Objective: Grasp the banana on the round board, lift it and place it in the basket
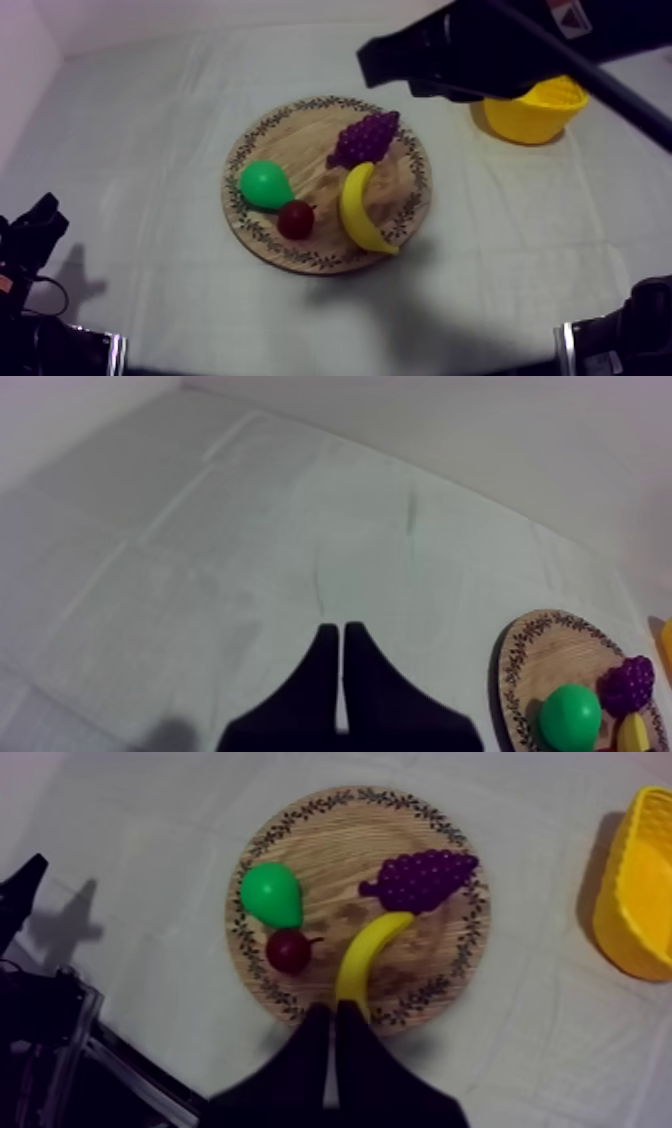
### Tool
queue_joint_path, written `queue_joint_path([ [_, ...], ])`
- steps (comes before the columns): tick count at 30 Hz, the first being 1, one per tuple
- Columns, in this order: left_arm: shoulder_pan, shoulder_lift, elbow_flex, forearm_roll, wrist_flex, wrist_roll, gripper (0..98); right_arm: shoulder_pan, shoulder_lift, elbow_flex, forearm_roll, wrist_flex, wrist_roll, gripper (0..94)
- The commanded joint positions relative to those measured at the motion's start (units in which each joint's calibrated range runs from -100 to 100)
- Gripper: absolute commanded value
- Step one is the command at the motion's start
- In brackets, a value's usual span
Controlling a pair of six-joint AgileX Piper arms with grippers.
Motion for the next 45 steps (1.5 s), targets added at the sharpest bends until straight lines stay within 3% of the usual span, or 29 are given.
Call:
queue_joint_path([
  [1,0.0,0.0,0.0,0.03,0.0,0.0,0.1,-1.4,2.1,-3.1,1.0,3.1,-0.9,0.2],
  [7,0.0,0.0,0.0,0.03,0.0,0.0,0.1,-2.1,6.6,-5.2,2.7,6.3,-2.5,0.2],
  [26,0.0,0.0,0.0,0.03,0.0,0.0,0.1,2.2,11.3,-5.0,1.9,4.7,-2.6,5.0],
  [29,0.0,0.0,0.0,0.03,0.0,0.0,0.1,2.0,11.4,-4.5,1.8,4.4,-2.4,12.8],
  [38,0.0,0.0,0.0,0.03,0.0,0.0,0.1,2.0,12.0,-3.0,1.1,3.2,-2.6,50.1],
  [45,0.0,0.0,0.0,0.03,0.0,0.0,0.1,2.4,12.9,-2.8,0.3,2.4,-2.5,59.8],
])
